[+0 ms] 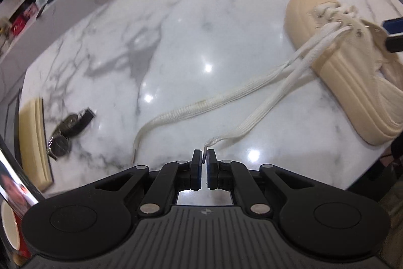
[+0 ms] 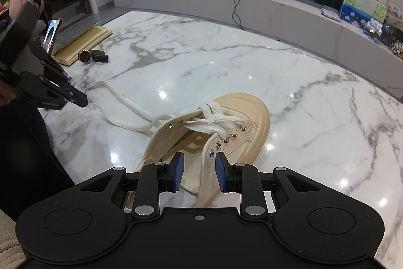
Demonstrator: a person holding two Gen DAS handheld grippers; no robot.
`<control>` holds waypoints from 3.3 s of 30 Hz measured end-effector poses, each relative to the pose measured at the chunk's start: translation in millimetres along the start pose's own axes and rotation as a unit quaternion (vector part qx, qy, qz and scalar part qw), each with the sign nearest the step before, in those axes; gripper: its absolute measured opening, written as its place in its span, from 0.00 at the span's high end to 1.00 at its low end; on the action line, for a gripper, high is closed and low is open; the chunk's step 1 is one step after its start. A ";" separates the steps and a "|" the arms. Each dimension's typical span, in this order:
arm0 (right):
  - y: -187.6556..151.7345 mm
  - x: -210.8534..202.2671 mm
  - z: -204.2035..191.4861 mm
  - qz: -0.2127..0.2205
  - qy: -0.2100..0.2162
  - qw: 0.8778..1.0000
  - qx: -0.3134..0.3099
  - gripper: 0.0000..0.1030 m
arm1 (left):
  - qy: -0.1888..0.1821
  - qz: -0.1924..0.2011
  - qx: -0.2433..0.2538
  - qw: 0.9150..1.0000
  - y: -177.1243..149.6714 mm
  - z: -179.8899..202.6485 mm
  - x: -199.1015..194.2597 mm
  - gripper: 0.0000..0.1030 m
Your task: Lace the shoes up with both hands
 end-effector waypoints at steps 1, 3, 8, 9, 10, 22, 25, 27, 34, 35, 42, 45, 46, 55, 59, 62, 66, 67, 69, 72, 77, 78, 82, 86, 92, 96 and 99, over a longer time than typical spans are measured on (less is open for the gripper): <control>-0.3 0.0 0.2 -0.001 -0.001 1.000 -0.001 0.75 | -0.001 -0.002 -0.006 1.000 -0.1 -0.9 0.7 0.97; -0.9 1.4 -0.2 -0.002 0.000 1.000 -0.001 0.75 | -0.001 -0.008 -0.028 1.000 -1.5 -3.9 4.1 0.92; -0.2 3.0 0.2 0.000 -0.001 1.000 0.000 0.75 | -0.005 -0.008 -0.073 0.997 2.0 -7.7 4.4 0.73; 0.0 2.8 0.5 0.002 -0.002 1.000 -0.001 0.75 | -0.005 -0.007 -0.090 0.996 4.5 -10.4 2.8 0.65; 0.4 2.5 0.8 0.003 -0.002 1.000 -0.001 0.75 | -0.006 -0.005 -0.103 0.995 6.5 -12.1 1.6 0.62; -0.3 3.2 1.9 0.011 -0.006 1.000 -0.012 0.75 | -0.032 -0.025 -0.329 0.944 24.3 -48.2 12.5 0.52; -1.1 2.8 2.3 0.013 -0.007 1.000 -0.015 0.75 | -0.017 -0.046 -0.378 0.925 25.7 -61.3 26.0 0.52; -1.5 2.9 3.1 0.014 -0.007 1.000 -0.014 0.75 | -0.013 -0.048 -0.385 0.921 27.5 -66.1 31.7 0.52; -2.0 3.6 3.5 0.014 -0.008 1.000 -0.019 0.75 | -0.008 -0.065 -0.419 0.906 31.1 -73.5 51.0 0.53; -2.2 3.7 3.7 0.013 -0.008 1.000 -0.019 0.75 | -0.007 -0.068 -0.421 0.904 30.9 -74.9 53.6 0.54; -2.5 4.7 7.5 0.011 -0.011 1.000 -0.015 0.75 | 0.012 -0.064 -0.379 0.923 34.8 -75.7 58.0 0.88; -2.5 4.1 7.2 0.011 -0.009 1.000 -0.014 0.75 | 0.009 -0.045 -0.337 0.941 40.7 -68.3 54.4 0.95; -2.7 4.3 7.0 0.010 -0.009 1.000 -0.015 0.75 | 0.008 -0.037 -0.317 0.948 43.4 -64.5 51.8 0.96; -4.0 4.0 10.5 0.004 -0.011 1.000 -0.005 0.76 | -0.020 0.043 -0.123 0.991 70.7 -8.3 4.9 0.98; -3.9 3.2 10.4 0.004 -0.007 1.000 0.000 0.77 | -0.036 0.088 -0.017 0.995 80.5 27.0 -24.0 0.98; -4.4 4.0 9.6 0.004 -0.010 1.000 -0.003 0.77 | -0.037 0.116 0.057 0.991 81.6 53.7 -42.0 0.98; -5.0 2.5 9.9 0.005 -0.011 1.000 0.000 0.77 | -0.059 0.141 0.135 0.979 80.2 86.4 -65.4 0.98; -4.9 2.4 10.0 0.005 -0.011 1.000 0.001 0.77 | -0.063 0.143 0.147 0.977 80.3 91.3 -69.2 0.98; -4.3 1.8 8.8 0.006 -0.011 1.000 0.000 0.77 | -0.077 0.153 0.189 0.967 80.7 109.4 -81.4 0.98; -3.5 1.1 7.1 0.008 -0.007 1.000 -0.001 0.77 | -0.088 0.164 0.233 0.955 79.1 127.6 -94.7 0.98; -3.7 -0.8 7.3 0.010 -0.005 1.000 0.001 0.77 | -0.106 0.185 0.271 0.938 79.6 149.9 -108.1 0.98; -3.6 -1.5 7.3 0.011 -0.002 1.000 0.001 0.77 | -0.111 0.187 0.277 0.936 79.4 153.9 -108.5 0.98; -4.2 -2.6 7.0 0.011 -0.001 1.000 -0.003 0.77 | -0.133 0.189 0.289 0.929 74.2 165.4 -105.2 0.98; -7.0 -1.6 7.9 0.007 -0.002 1.000 -0.001 0.77 | -0.155 0.216 0.282 0.922 72.3 168.5 -122.0 0.98; -5.8 -1.5 6.6 0.010 0.003 1.000 -0.002 0.77 | -0.125 0.148 0.274 0.942 65.0 154.2 -82.0 0.98; -8.3 -3.2 5.8 0.008 0.003 1.000 -0.004 0.77 | -0.133 0.114 0.263 0.949 53.8 145.9 -55.6 0.98; -10.1 -2.1 7.9 0.005 0.001 1.000 0.001 0.77 | -0.139 0.106 0.256 0.951 47.7 143.8 -47.3 0.98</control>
Point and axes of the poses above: each gripper's, at about its wrist camera, not at the fingertips, and x roughly the way its jaws point, z to its right, y to its top, the point moved 10 cm from there along x, roughly the way its jaws point, and after that the axes turned 2 degrees about -x, right-handed, at the moved point
